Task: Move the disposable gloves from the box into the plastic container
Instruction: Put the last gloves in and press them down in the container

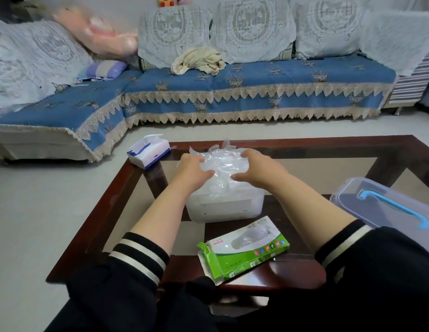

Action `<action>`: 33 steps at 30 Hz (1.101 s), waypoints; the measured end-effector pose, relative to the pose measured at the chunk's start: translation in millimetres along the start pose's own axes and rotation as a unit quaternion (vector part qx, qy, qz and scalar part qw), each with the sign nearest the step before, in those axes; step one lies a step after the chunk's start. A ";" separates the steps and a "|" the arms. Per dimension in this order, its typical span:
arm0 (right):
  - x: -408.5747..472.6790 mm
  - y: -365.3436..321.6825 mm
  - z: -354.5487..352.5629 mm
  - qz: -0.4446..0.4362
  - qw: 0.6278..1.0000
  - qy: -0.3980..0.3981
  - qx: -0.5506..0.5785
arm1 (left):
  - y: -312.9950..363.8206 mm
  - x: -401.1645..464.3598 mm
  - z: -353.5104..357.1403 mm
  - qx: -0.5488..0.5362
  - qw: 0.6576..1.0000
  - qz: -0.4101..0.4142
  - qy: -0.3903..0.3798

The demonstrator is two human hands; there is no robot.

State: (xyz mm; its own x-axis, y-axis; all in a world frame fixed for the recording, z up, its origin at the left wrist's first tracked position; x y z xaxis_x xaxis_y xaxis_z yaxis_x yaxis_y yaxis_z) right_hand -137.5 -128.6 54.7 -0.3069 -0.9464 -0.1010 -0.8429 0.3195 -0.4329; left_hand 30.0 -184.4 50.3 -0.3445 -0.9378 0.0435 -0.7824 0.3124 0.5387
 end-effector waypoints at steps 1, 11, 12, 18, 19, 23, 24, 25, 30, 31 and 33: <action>2.7 -2.6 5.7 0.004 0.999 -0.022 -0.035 | 1.3 -2.5 -7.3 0.043 0.999 0.007 0.023; 33.5 -13.4 57.6 0.070 0.956 -0.239 -0.153 | 12.6 14.7 38.6 0.201 0.956 0.074 -0.201; 33.5 -13.5 61.7 0.066 0.951 -0.248 -0.175 | 6.6 18.0 46.4 0.198 0.952 0.059 -0.227; 40.4 -8.3 82.6 0.041 0.929 -0.273 -0.246 | -19.2 29.7 71.7 0.170 0.948 0.024 -0.267; 39.1 -7.2 85.0 0.039 0.927 -0.282 -0.242 | -20.2 29.6 73.6 0.180 0.944 0.029 -0.274; 36.6 -9.2 74.9 0.033 0.938 -0.275 -0.208 | -15.0 23.1 63.1 0.148 0.949 0.025 -0.276; 35.4 -9.5 67.6 0.041 0.944 -0.269 -0.185 | -12.4 21.3 56.1 0.133 0.955 0.027 -0.263; 34.2 -11.1 58.6 0.045 0.951 -0.260 -0.159 | -8.4 21.2 44.3 0.129 0.963 0.037 -0.235; -2.3 -16.8 -9.7 -0.038 0.989 -0.046 -0.134 | 21.4 -16.2 -10.9 0.088 0.990 0.109 0.008; -15.6 -15.9 -12.3 -0.055 0.995 -0.035 -0.075 | 25.8 -31.1 -14.6 0.047 0.991 0.120 0.045; -46.1 -10.0 -0.1 -0.075 0.990 -0.089 0.076 | 29.1 -57.3 0.5 -0.043 0.989 0.138 0.038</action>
State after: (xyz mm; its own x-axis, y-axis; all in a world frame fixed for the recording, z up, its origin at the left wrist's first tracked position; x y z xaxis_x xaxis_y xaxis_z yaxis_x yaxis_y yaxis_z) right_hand -115.0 -88.2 63.7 -0.0884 -0.9804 -0.1759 -0.7930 0.1761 -0.5832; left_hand 26.7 -121.5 63.2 -0.4962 -0.8287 0.2589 -0.6166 0.5463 0.5669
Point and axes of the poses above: each hand's wrist, its own x-axis towards the middle knuckle, its own z-axis out of the palm, y = z × x, the point moved 9 cm from there along x, towards the middle knuckle, and after that the axes turned 8 degrees about z, right-handed, at the moved point
